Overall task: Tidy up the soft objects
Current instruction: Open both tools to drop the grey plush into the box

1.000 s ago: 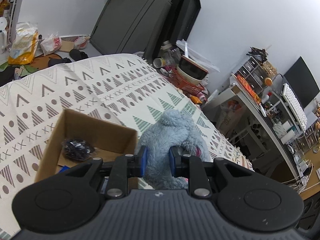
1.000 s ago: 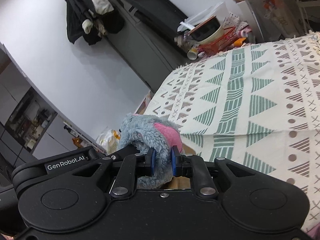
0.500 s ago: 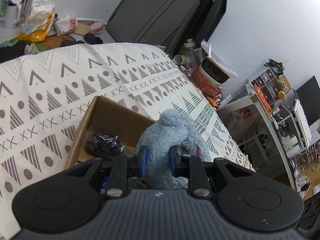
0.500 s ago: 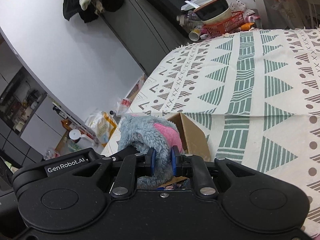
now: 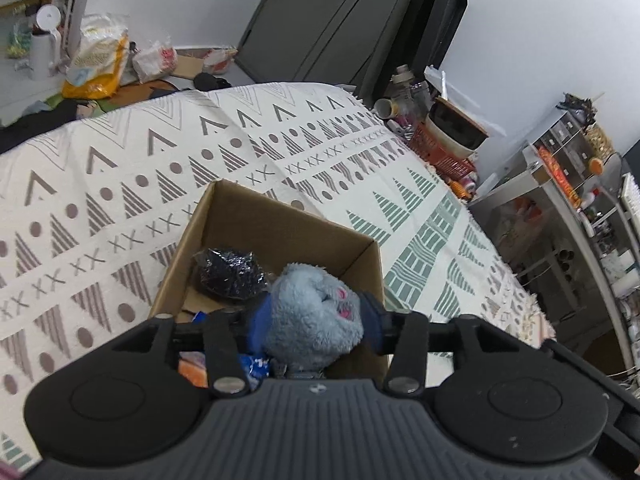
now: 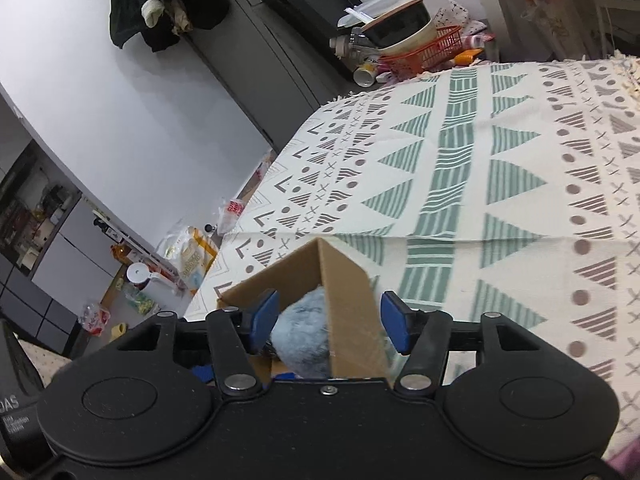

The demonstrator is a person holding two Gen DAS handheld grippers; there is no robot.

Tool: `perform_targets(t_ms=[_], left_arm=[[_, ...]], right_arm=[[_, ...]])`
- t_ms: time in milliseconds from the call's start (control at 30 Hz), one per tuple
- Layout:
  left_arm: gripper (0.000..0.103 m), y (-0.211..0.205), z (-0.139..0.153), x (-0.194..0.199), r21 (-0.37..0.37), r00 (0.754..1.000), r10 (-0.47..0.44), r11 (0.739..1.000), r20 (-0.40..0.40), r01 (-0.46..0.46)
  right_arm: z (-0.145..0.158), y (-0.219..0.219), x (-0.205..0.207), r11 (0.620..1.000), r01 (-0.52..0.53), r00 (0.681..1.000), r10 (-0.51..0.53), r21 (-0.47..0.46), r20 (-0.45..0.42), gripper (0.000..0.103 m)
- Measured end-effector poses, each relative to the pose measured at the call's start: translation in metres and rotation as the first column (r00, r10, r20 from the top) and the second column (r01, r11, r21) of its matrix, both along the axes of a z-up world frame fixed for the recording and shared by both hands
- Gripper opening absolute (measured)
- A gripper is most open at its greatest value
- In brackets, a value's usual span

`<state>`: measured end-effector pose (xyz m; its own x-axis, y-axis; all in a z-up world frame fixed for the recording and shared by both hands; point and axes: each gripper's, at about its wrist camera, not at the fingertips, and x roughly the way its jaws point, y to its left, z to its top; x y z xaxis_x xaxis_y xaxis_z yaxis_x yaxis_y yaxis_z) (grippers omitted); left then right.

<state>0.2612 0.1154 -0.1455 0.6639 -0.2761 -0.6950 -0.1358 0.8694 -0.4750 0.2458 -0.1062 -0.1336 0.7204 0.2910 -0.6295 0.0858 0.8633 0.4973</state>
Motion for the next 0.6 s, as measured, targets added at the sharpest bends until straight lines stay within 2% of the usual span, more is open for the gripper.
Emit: perform_targets(t_ms=[133,267,400,500,600], left_arm=[[0.059,-0.011,0.015,-0.009,0.048,1.0,-0.002,0.999,-0.001,0.002],[0.065,-0.021,0.028,-0.019,0.077,1.0,0.0,0.997,-0.001,0.0],[0.073,-0.029,0.043,-0.03,0.113,1.0,0.007,0.994,0.012,-0.008],[0.08,-0.035,0.053,-0.036,0.134,1.0,0.011,0.991,0.006,-0.012],[0.082,-0.042,0.062,-0.042,0.169,1.0,0.009,0.986,0.006,-0.01]], right_arm=[[0.01,-0.012,-0.011,0.999,-0.007,1.0,0.007,-0.034,0.021,0.067],[0.019,-0.027,-0.019,1.0,0.002,1.0,-0.002,-0.014,0.023,0.074],[0.03,-0.039,-0.03,1.0,0.021,0.999,-0.02,-0.022,0.036,0.096],[0.037,-0.049,-0.04,0.999,0.025,0.999,-0.024,-0.023,0.045,0.097],[0.044,-0.06,-0.048,0.999,0.038,0.998,-0.037,-0.017,0.051,0.1]])
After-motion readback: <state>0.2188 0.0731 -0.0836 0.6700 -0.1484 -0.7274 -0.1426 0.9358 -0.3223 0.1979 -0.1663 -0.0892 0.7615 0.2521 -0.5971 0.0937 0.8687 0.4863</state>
